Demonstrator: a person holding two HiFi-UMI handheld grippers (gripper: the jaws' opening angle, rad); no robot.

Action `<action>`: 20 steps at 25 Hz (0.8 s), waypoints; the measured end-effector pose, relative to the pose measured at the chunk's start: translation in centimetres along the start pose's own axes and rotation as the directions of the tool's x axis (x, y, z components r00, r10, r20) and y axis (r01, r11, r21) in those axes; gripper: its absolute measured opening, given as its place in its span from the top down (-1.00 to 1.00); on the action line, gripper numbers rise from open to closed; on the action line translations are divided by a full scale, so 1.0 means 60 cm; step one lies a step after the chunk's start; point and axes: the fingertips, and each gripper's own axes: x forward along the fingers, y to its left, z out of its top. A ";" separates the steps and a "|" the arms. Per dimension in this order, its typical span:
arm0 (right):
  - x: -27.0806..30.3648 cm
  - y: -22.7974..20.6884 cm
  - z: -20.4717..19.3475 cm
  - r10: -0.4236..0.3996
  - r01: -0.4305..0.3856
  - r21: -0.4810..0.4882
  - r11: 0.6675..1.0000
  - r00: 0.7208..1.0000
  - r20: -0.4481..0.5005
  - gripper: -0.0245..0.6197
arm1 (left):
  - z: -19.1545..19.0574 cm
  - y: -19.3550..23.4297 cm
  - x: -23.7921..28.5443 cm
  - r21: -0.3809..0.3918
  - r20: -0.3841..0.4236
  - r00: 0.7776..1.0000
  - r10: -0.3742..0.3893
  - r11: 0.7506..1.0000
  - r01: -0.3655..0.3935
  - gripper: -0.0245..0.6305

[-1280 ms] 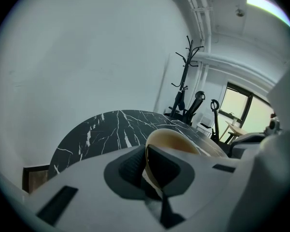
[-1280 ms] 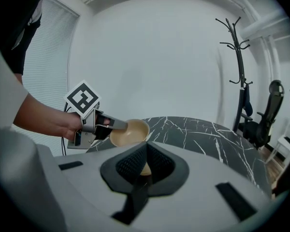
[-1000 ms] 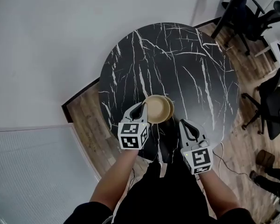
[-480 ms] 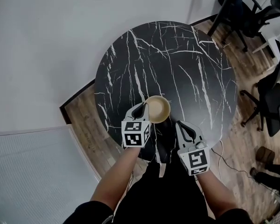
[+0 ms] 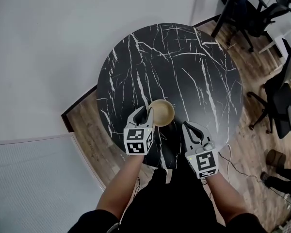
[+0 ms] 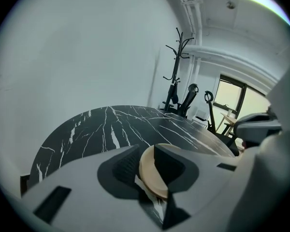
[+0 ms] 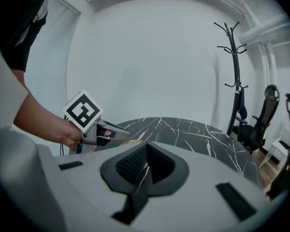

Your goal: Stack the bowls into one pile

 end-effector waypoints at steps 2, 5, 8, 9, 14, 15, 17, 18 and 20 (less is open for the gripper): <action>-0.001 -0.009 0.010 -0.014 0.014 -0.005 1.000 1.000 0.001 0.90 | 0.011 -0.002 -0.013 0.016 0.016 1.000 -0.004 1.000 0.004 0.60; -0.001 -0.028 0.024 -0.045 0.045 -0.030 0.999 0.999 0.013 0.90 | 0.027 -0.003 -0.037 0.041 0.041 0.999 -0.005 0.999 0.004 0.65; -0.003 -0.047 0.031 -0.079 0.081 -0.043 0.996 0.996 0.043 0.90 | 0.054 -0.007 -0.066 0.042 0.102 0.994 -0.032 0.999 0.028 0.75; -0.004 -0.051 0.033 -0.086 0.088 -0.042 0.995 0.995 0.047 0.90 | 0.065 -0.010 -0.079 0.044 0.132 0.990 -0.050 0.998 0.045 0.79; -0.013 -0.062 0.053 -0.129 0.131 -0.014 0.991 0.988 0.081 0.90 | 0.114 -0.012 -0.153 0.097 0.265 0.959 -0.102 0.992 0.079 0.88; -0.015 -0.061 0.059 -0.135 0.137 -0.017 0.990 0.987 0.090 0.90 | 0.120 -0.010 -0.167 0.097 0.281 0.954 -0.105 0.992 0.081 0.88; -0.019 -0.054 0.070 -0.144 0.147 -0.023 0.989 0.984 0.104 0.90 | 0.127 -0.006 -0.195 0.086 0.309 0.944 -0.112 0.992 0.089 0.88; -0.021 -0.048 0.075 -0.146 0.150 -0.025 0.988 0.983 0.109 0.90 | 0.128 -0.005 -0.209 0.080 0.320 0.940 -0.115 0.992 0.094 0.88; -0.026 -0.033 0.085 -0.143 0.146 -0.023 0.989 0.982 0.121 0.90 | 0.124 -0.002 -0.237 0.080 0.330 0.937 -0.115 0.992 0.093 0.88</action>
